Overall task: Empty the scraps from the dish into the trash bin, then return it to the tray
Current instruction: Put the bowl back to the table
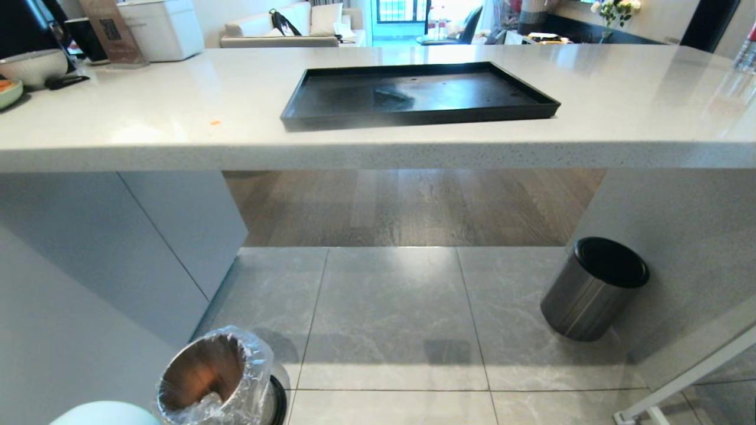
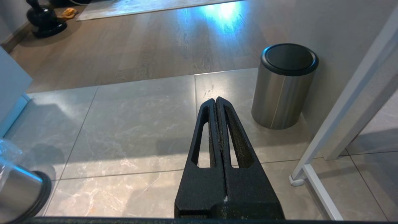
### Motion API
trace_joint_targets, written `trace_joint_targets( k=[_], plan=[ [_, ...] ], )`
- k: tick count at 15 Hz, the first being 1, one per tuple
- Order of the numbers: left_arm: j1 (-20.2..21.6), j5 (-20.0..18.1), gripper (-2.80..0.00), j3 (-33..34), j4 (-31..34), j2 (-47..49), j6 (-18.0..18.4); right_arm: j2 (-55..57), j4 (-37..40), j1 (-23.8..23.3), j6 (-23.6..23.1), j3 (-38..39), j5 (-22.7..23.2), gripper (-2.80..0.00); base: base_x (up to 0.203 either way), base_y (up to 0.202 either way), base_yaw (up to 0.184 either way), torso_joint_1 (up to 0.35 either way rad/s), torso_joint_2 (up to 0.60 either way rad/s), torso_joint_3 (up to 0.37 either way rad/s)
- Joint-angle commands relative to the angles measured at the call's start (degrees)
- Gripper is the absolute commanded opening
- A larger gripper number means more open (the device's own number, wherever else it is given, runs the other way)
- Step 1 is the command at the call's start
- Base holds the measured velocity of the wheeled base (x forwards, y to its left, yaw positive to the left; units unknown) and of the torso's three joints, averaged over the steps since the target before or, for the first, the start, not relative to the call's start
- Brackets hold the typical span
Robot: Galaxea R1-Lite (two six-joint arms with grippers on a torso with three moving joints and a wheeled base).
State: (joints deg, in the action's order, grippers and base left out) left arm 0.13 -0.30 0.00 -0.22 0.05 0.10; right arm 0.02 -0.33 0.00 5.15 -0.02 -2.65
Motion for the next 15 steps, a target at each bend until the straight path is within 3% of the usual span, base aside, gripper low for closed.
trace_joint_targets(
  k=[1, 15],
  plan=[
    [0.04, -0.05, -2.8, 0.0, -0.04, 0.04, -0.01, -0.02, -0.02, 0.09, 0.03, 0.02, -0.04, -2.8, 0.0, 0.0, 0.0, 0.0, 0.0, 0.0],
    [0.04, -0.05, -2.8, 0.0, -0.04, 0.04, -0.01, -0.02, -0.02, 0.09, 0.03, 0.02, 0.01, -2.8, 0.0, 0.0, 0.0, 0.0, 0.0, 0.0]
  ],
)
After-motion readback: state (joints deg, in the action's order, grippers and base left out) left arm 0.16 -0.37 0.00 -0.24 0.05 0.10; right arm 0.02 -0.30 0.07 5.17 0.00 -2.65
